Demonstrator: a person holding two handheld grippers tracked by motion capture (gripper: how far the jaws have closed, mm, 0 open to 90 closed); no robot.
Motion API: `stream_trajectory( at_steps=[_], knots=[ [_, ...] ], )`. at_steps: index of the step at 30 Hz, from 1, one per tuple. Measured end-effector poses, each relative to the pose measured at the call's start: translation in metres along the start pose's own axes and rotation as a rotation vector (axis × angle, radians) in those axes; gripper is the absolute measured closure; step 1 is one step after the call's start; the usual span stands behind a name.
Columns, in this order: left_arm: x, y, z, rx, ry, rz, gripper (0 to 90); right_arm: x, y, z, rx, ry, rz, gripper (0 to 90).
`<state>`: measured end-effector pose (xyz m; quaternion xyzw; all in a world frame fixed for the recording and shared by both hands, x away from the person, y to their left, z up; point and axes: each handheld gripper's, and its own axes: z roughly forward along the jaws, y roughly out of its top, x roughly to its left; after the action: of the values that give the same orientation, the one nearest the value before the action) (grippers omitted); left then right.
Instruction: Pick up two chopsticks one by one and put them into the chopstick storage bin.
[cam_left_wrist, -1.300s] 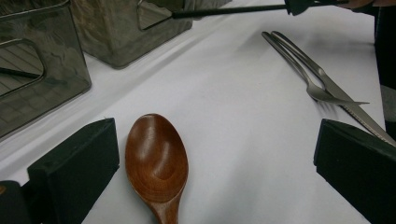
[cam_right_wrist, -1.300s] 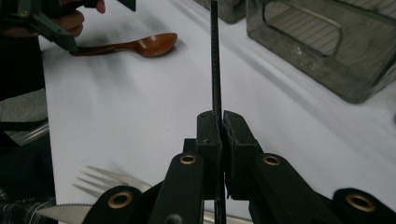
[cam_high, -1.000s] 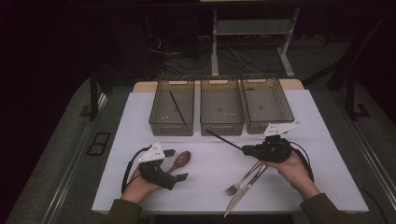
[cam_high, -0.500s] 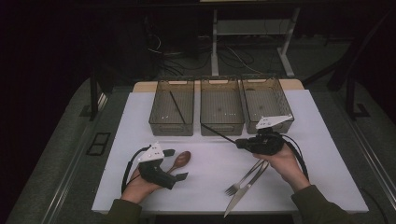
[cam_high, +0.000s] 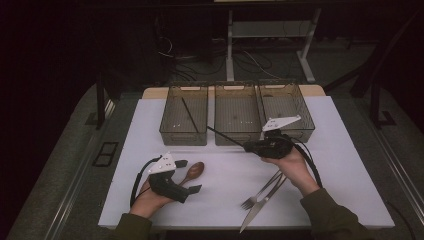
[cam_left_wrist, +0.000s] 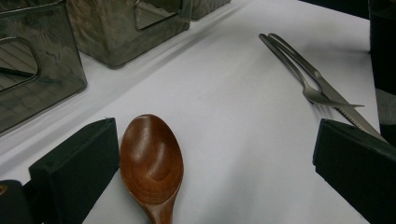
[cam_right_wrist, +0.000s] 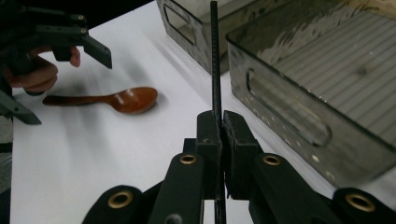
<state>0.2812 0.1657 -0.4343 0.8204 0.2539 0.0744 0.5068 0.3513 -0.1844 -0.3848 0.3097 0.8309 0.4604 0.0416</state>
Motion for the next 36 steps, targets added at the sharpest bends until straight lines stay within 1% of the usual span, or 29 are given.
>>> stream_trajectory(
  at_steps=[1,4,7,14,18,20,21,22,26,30,31,36],
  knots=[
    [0.0,0.0,0.0,-0.002,0.001,0.0,0.0,0.001,0.003,0.001,-0.004,-0.003,0.001,84.7],
    [0.0,0.0,0.0,-0.003,0.002,-0.004,0.0,0.002,0.012,0.005,-0.01,-0.007,-0.015,84.7],
    [0.0,0.0,0.0,-0.003,0.002,-0.004,0.0,0.002,0.022,0.009,-0.017,-0.009,-0.016,84.7],
    [0.0,0.0,-0.001,-0.006,0.002,-0.005,0.0,0.001,0.043,0.022,-0.005,-0.015,-0.019,84.7],
    [0.002,0.0,-0.002,-0.009,0.004,-0.002,0.0,-0.002,0.055,0.032,0.001,-0.023,-0.016,84.7],
    [0.002,0.0,-0.002,-0.014,0.005,-0.008,0.0,-0.004,0.06,0.036,0.003,-0.03,-0.017,84.7],
    [0.001,0.0,-0.002,-0.021,0.005,-0.014,0.0,-0.004,0.063,0.038,0.007,-0.033,-0.012,84.7],
    [0.001,0.001,-0.002,-0.017,0.004,-0.01,0.0,-0.005,0.066,0.04,0.007,-0.033,-0.008,84.7],
    [0.001,0.001,-0.002,-0.024,0.005,-0.016,0.0,-0.01,0.077,0.049,0.009,-0.05,0.002,84.7],
    [0.001,0.001,-0.002,-0.025,0.008,-0.008,0.0,-0.014,0.087,0.06,0.022,-0.075,0.013,84.7],
    [0.001,0.001,-0.002,-0.028,0.008,-0.009,0.0,-0.015,0.09,0.063,0.024,-0.08,0.023,84.7],
    [0.001,0.001,-0.003,-0.029,0.008,-0.002,0.0,-0.021,0.1,0.081,0.035,-0.107,0.044,84.7]
  ],
)
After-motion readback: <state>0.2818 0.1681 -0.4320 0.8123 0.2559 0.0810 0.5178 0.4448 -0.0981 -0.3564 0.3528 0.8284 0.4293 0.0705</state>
